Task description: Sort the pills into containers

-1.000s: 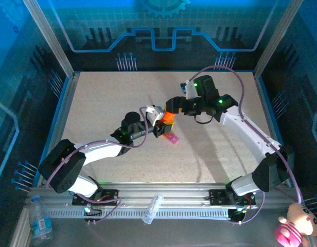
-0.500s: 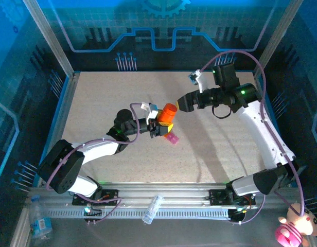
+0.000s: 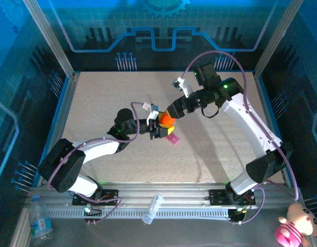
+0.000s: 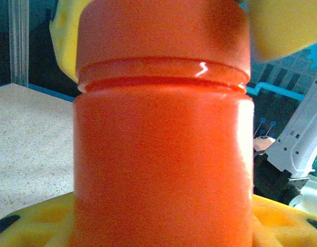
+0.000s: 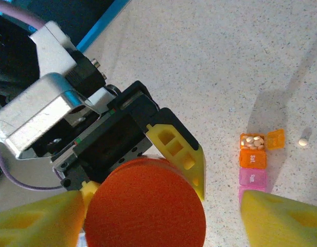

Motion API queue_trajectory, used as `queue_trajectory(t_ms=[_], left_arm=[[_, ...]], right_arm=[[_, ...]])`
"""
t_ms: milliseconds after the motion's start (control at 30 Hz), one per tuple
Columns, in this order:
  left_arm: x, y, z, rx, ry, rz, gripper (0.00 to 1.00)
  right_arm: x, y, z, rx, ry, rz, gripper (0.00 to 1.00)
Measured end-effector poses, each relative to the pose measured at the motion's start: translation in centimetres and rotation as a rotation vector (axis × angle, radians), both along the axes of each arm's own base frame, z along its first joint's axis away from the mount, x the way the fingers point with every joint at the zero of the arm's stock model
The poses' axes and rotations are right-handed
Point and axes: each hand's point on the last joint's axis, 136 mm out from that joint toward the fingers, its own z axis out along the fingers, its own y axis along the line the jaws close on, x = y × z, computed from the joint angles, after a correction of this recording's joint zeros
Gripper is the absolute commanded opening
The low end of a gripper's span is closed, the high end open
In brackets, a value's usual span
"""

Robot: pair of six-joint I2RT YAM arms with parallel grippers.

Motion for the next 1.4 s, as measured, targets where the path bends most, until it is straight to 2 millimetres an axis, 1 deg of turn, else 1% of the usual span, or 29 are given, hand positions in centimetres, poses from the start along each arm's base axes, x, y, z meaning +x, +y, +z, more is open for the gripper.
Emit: queue_trajectory(t_ms=[67,100,200,300,400,600,667,733,767,833,900,933,967,1033,1100,1200,1267,1333,1400], left_arm=[[0.0,0.0,-0.1,0.002,0.006,0.0,0.0],[0.1,0.0,-0.3,0.004,0.016,0.001,0.0],[0.2,0.1,-0.4,0.006,0.024,0.004,0.0],[0.6,0.2,-0.9,0.021,0.043,0.023,0.0],[1.2,0.3,-2.0,0.054,0.052,0.069,0.0],[2.5,0.4,-5.8,0.201,0.019,0.232,0.0],[3.0,0.8,-6.8,0.242,0.01,0.285,0.0],[3.5,1.2,-7.2,0.263,-0.003,0.328,0.0],[3.7,1.3,-7.2,0.267,-0.006,0.341,0.0],[4.0,1.4,-7.1,0.267,-0.012,0.362,0.0],[4.0,1.1,-6.1,0.236,-0.041,0.359,0.0],[3.9,0.8,-5.1,0.203,-0.067,0.35,0.0],[3.8,0.7,-4.6,0.185,-0.081,0.342,0.0],[3.5,0.5,-3.6,0.149,-0.098,0.32,0.0],[3.5,0.6,-3.1,0.125,-0.098,0.3,0.0],[3.3,0.8,-2.5,0.093,-0.093,0.267,0.0],[3.0,0.8,-2.2,0.076,-0.086,0.235,0.0],[2.5,0.8,-2.0,0.06,-0.069,0.196,0.0],[1.9,0.5,-1.8,0.051,-0.05,0.156,0.0]], right_arm=[[-0.1,0.2,-0.2,0.001,0.009,0.009,0.5],[-0.3,0.3,-0.1,0.005,0.011,0.015,0.45],[-0.1,0.3,-0.3,0.005,0.016,0.001,0.37],[0.3,0.3,-1.0,0.014,0.034,-0.047,0.36],[1.0,0.2,-2.1,0.032,0.065,-0.144,0.37],[2.3,0.0,-5.9,0.066,0.155,-0.406,0.39],[2.8,0.1,-6.7,0.077,0.178,-0.467,0.4],[3.4,0.3,-7.1,0.091,0.188,-0.509,0.43],[3.6,0.4,-7.2,0.094,0.189,-0.519,0.47],[4.0,0.6,-7.1,0.105,0.189,-0.527,0.62],[3.8,0.9,-6.9,0.113,0.197,-0.511,0.74],[3.6,1.0,-6.8,0.115,0.2,-0.493,0.78],[3.5,1.0,-6.6,0.118,0.2,-0.474,0.81],[3.4,0.7,-5.6,0.129,0.183,-0.429,0.86],[3.2,0.0,-4.2,0.141,0.144,-0.378,0.88],[2.6,-1.3,-1.2,0.143,0.053,-0.297,0.88],[2.1,-1.8,0.6,0.133,-0.018,-0.241,0.87],[1.4,-2.0,1.6,0.115,-0.071,-0.185,0.87],[0.9,-2.1,1.8,0.096,-0.098,-0.14,0.86]])
